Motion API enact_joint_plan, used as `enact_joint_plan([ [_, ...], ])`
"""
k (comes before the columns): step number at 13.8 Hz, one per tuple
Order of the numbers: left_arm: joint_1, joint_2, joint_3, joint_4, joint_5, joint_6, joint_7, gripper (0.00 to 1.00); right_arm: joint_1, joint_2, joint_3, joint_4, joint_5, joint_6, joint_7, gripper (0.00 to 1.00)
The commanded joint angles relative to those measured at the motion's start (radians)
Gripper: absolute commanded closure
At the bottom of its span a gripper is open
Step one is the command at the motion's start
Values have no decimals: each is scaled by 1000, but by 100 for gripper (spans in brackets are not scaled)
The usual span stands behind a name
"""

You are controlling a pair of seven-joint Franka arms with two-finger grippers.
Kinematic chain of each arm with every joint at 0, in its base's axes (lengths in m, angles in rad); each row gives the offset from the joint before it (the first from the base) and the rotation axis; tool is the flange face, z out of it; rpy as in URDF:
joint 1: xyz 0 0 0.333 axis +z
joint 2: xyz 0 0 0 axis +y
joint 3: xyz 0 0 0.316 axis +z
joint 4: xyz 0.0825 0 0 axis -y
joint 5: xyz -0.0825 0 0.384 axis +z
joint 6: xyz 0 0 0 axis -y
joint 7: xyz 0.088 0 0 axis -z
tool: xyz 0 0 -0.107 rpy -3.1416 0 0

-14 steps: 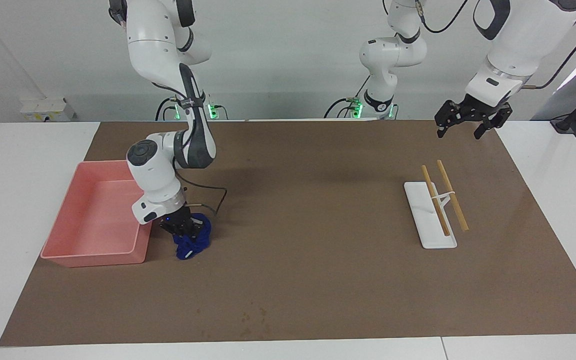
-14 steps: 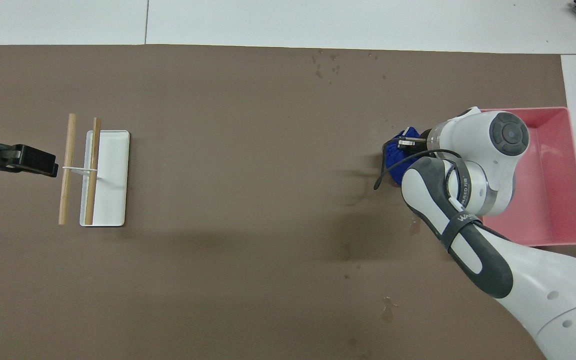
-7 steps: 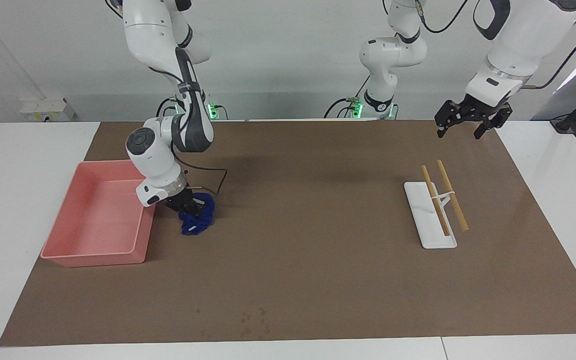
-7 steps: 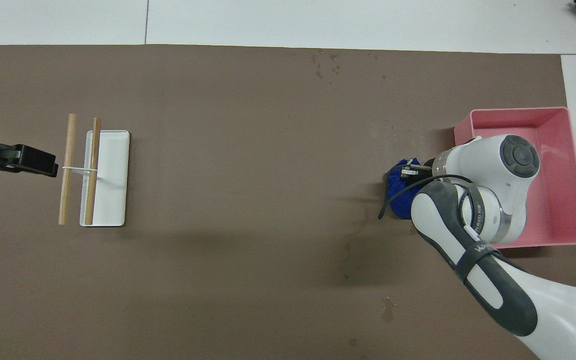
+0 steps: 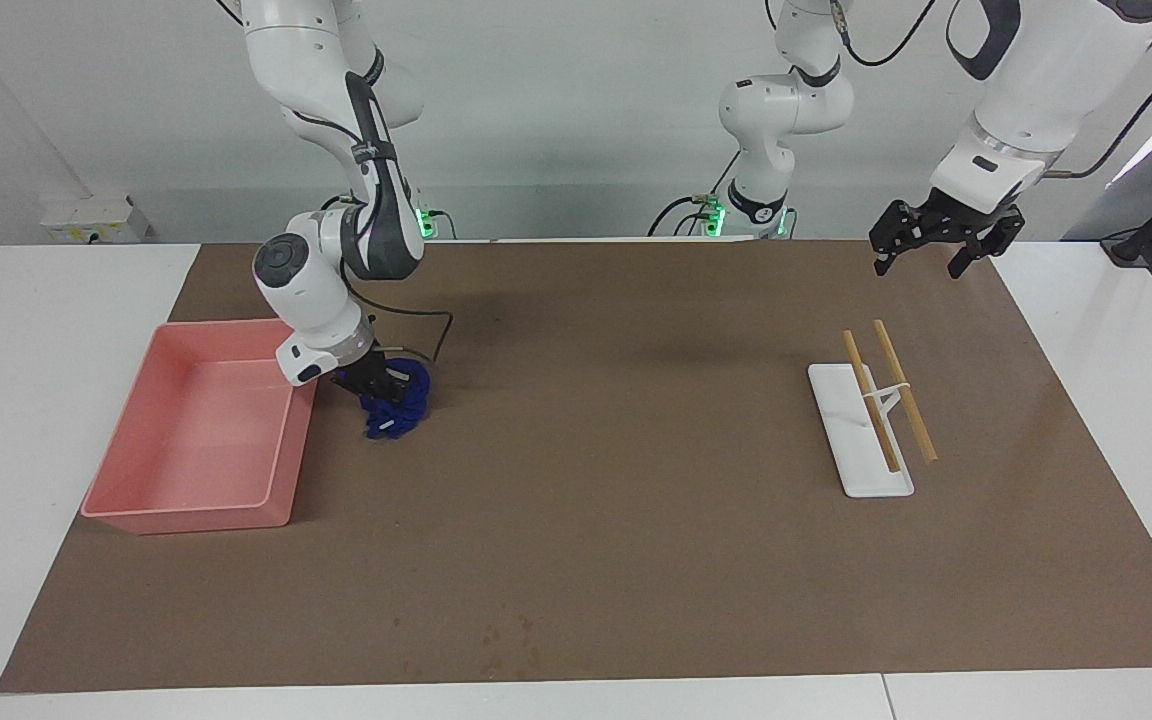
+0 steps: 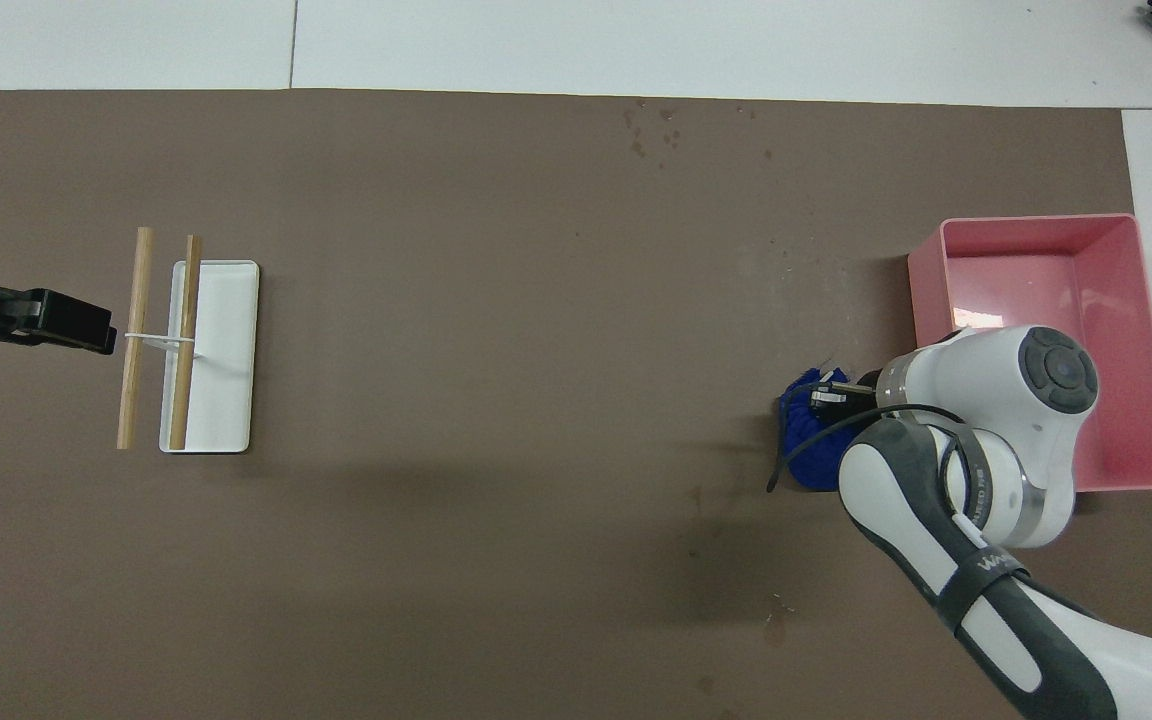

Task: Wipe water with towel using both arms

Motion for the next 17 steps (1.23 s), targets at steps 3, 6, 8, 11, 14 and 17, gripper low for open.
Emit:
enact_joint_plan([
  [3,-5,-18,5,-11,16,-14,3,0,2,-51,5,-103,13,-17,39,100],
  [6,-3,-18,5,-11,16,-14,3,0,2,-61,6,-103,11,-69,116,100],
  [8,-3,-18,5,-11,16,-14,3,0,0,-65,6,-102,11,-105,173,100],
  [11,-3,-18,5,-11,16,-14,3,0,0,-65,8,-91,11,-143,251,100],
  [14,-3,-18,5,-11,16,-14,3,0,-1,-62,8,-68,16,-159,332,100],
  [17,-3,-18,5,-11,16,-14,3,0,2,-40,6,-21,2,-151,290,100],
])
